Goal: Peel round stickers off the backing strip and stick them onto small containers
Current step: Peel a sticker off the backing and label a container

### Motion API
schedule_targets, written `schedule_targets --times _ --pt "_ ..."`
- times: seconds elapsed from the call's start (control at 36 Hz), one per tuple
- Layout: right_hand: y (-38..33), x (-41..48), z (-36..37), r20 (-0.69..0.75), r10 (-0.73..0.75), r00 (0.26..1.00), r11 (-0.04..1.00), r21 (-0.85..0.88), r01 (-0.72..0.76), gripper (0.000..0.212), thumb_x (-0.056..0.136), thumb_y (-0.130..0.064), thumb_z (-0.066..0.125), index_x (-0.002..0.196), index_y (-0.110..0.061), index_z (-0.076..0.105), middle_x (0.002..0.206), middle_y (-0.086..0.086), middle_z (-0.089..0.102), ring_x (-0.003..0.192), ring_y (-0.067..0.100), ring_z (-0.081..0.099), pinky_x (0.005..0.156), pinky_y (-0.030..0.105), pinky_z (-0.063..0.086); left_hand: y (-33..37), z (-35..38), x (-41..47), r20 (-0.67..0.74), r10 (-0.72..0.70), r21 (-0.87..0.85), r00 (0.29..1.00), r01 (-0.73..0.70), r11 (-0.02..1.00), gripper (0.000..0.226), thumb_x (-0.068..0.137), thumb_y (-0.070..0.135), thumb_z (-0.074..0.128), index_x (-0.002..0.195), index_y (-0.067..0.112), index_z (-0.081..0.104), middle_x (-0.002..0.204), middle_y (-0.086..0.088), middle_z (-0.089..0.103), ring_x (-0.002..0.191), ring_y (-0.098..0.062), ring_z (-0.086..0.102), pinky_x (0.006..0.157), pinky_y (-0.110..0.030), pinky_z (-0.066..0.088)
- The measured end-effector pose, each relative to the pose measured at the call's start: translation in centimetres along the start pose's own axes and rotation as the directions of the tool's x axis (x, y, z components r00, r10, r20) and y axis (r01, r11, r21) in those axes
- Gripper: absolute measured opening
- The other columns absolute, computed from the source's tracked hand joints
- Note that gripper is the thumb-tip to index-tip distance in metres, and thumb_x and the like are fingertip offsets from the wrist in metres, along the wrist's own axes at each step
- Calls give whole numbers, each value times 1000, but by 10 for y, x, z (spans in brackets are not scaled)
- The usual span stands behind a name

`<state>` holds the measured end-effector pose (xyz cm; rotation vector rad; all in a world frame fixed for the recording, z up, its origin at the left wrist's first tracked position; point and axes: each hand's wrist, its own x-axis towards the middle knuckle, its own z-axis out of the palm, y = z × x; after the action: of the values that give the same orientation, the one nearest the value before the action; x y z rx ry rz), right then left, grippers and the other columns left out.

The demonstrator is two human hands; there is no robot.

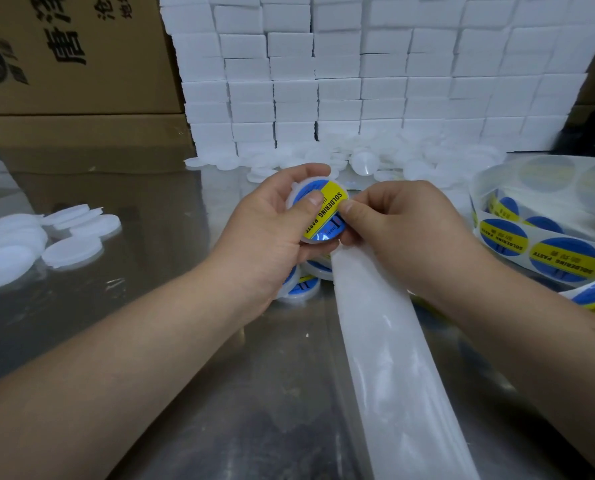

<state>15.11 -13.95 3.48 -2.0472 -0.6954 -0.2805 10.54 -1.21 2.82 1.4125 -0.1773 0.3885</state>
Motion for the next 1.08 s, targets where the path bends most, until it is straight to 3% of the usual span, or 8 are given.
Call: schedule_targets --times 0.17,0.28,0.39,0.53,0.64,0.75,0.94,1.08 --pt "-2 0 -1 -49 8 999 1000 -20 -9 33 83 -36 59 57 -15 61 56 -16 63 46 -3 48 44 11 34 3 3 -7 -1 164 162 986 -162 973 30 92 6 48 91 34 59 100 -1 64 91 -19 65 71 -25 56" --pt "-2 1 -5 -127 34 991 999 -24 -37 56 73 -54 62 56 -1 56 50 -2 62 42 6 40 44 22 31 8 3 -8 -36 231 176 972 -222 959 32 93 8 49 89 37 59 94 5 62 84 -16 68 61 -21 54" --pt "-2 0 -3 -133 18 991 997 -69 -28 46 72 -51 64 60 -8 56 49 -2 54 45 3 41 40 16 29 9 0 -6 -65 181 242 981 -160 957 26 94 10 46 92 33 57 92 3 61 66 -13 69 53 -19 52" --pt "-7 -2 -8 -112 28 993 999 43 -23 41 86 -45 49 74 -9 62 68 0 58 59 0 44 49 9 33 10 -4 -3 -113 121 327 986 -78 942 21 97 19 43 89 35 55 88 1 58 50 -10 64 47 -20 51" --pt "-14 -5 -6 34 -52 998 997 -51 53 38 90 -43 41 65 -17 53 62 -2 51 59 6 44 53 19 33 7 -1 -7 -44 115 368 992 -91 925 18 96 22 42 91 30 57 81 4 59 50 -8 59 45 -20 48" --pt "-15 -6 -1 170 -98 981 964 -228 135 33 95 -35 33 76 -14 50 67 -2 50 69 18 45 64 34 30 5 0 -7 -55 136 408 989 -102 907 23 96 24 41 82 31 57 69 7 56 43 -3 48 40 -16 40" --pt "-18 -10 2 139 -119 983 941 -301 157 42 96 -37 28 84 -10 57 77 6 56 76 24 49 67 36 33 3 -5 0 -31 238 575 971 -178 798 23 93 24 48 76 36 56 73 16 60 70 0 55 67 -17 45" --pt "-15 -8 -2 20 -53 998 975 -215 56 50 95 -38 28 83 -4 62 86 12 65 85 28 55 79 37 41 -2 -16 5 -134 240 701 962 -80 709 25 92 29 46 72 39 57 74 15 60 70 -2 53 62 -17 40"
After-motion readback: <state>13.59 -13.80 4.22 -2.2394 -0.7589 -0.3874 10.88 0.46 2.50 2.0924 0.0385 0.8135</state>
